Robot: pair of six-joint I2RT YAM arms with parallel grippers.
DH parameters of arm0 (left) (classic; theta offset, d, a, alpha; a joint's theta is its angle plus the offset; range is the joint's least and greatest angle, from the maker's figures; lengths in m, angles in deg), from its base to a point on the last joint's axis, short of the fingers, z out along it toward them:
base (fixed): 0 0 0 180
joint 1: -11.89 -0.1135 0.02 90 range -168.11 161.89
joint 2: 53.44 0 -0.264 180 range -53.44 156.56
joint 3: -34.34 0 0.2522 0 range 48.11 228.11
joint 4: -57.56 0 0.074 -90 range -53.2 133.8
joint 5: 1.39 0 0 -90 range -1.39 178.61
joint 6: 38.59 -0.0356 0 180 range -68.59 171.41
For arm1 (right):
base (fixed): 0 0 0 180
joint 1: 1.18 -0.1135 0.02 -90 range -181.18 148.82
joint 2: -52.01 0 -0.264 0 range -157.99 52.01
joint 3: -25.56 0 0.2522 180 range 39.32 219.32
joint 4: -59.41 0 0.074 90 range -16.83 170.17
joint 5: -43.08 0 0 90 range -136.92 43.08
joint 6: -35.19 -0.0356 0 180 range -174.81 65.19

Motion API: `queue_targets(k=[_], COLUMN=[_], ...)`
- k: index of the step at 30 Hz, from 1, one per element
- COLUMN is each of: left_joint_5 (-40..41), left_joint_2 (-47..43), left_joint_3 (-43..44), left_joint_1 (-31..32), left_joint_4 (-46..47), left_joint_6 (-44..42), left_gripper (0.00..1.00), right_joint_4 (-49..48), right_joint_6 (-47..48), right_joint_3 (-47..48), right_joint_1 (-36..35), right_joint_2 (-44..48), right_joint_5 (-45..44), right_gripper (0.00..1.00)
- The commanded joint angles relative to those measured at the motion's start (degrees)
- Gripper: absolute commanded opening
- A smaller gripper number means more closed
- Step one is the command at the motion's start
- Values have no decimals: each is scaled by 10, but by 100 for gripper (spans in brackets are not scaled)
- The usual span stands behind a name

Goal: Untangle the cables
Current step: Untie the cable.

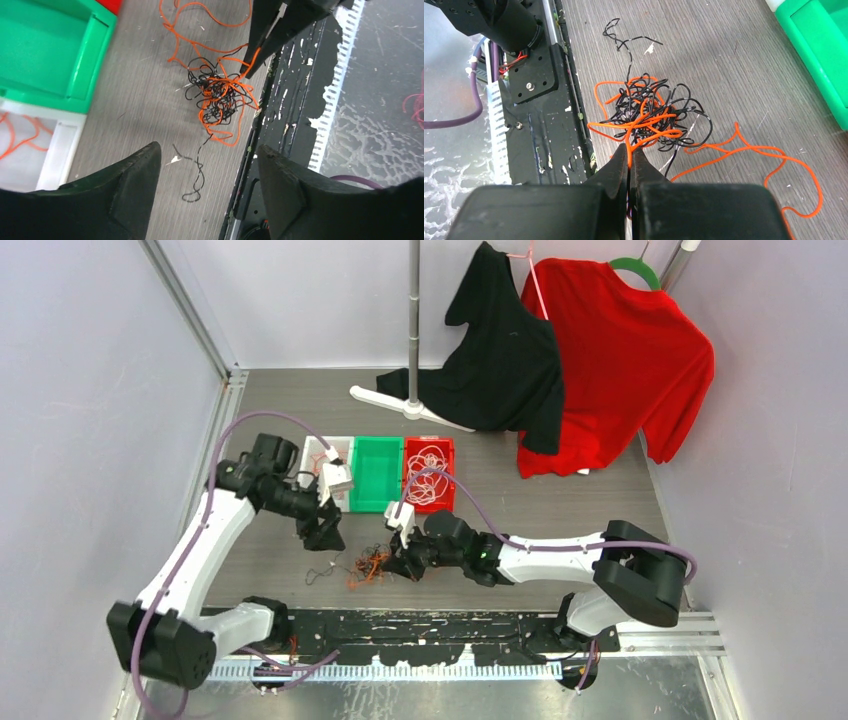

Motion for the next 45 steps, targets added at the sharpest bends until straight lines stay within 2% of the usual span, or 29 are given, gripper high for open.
queue_targets(k=[1, 3, 9, 15, 22, 25, 29, 32, 33, 39, 45], left_joint_5=[-64, -91, -101, -101, -96, -91, -75, -60, -56, 12, 112], left_joint_2=[66, 92, 134, 163, 166, 162, 160, 143, 132, 61, 35], left_joint_3=[2, 3, -5, 2, -18, -21, -19, -24, -25, -6, 57], left_joint_1=[12, 19, 39, 40, 40, 45, 48, 47, 48, 48, 47], left_joint_4=[46, 40, 27, -39, -13, -2, 7, 32, 38, 52, -5], left_joint_6=[0, -12, -72, -149, -140, -132, -113, -81, -70, -14, 7], left_gripper=[67, 64, 62, 59, 54, 47, 28, 5, 0, 0, 0], right_joint_4=[-38, -58, -120, -142, -146, -150, -152, -154, -151, -147, -147], right_joint_6=[13, 8, -4, -4, -3, -5, -7, -9, -10, -11, -15], right_joint_3=[26, 28, 28, 41, 50, 48, 42, 36, 33, 0, -54], right_joint_1=[0, 0, 0, -7, -10, -11, -11, -11, -11, -11, -11], right_joint_2=[0, -4, -11, -8, -4, 0, 7, 13, 16, 38, 68], right_joint_5=[7, 4, -9, -18, -13, -14, -18, -20, -23, -49, -106], right_gripper=[1, 1, 1, 1, 1, 1, 1, 1, 1, 1, 1])
